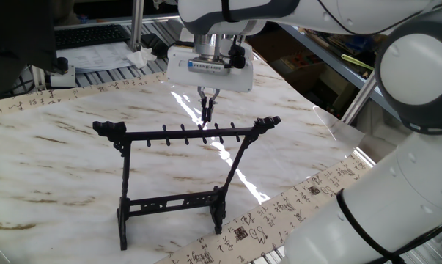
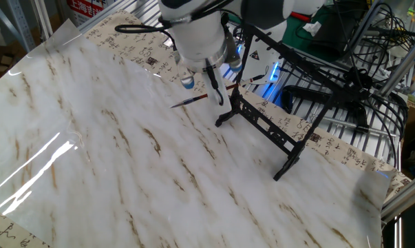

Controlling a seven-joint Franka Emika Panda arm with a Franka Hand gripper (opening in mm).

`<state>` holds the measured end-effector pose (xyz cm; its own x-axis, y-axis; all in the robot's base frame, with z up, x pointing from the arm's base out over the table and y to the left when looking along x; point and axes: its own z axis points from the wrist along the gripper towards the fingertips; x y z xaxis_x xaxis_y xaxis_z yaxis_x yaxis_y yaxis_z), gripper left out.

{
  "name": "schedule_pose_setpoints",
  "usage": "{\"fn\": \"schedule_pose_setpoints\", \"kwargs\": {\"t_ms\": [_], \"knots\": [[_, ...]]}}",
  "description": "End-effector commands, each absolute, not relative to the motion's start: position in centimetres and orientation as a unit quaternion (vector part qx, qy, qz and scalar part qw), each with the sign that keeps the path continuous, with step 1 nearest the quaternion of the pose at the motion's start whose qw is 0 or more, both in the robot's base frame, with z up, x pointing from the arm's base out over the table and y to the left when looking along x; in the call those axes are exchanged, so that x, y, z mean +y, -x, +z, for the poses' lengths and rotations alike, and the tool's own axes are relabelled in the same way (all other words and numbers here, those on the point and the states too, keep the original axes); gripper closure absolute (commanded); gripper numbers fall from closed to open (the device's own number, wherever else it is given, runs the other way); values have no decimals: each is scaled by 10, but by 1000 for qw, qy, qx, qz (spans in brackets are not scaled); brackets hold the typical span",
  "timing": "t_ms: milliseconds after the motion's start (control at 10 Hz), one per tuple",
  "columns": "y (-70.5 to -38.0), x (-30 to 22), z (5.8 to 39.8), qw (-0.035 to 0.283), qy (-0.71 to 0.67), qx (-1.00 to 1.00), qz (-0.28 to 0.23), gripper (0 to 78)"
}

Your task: Place the brush on the pen rack

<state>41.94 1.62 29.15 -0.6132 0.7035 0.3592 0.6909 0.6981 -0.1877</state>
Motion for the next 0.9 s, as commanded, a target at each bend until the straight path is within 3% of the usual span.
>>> {"fn": "schedule_pose_setpoints", "kwargs": {"t_ms": [100, 900], "knots": [[-416, 20, 296, 213, 398, -892, 12, 764], [-421, 24, 309, 228, 448, -864, 8, 764]]}}
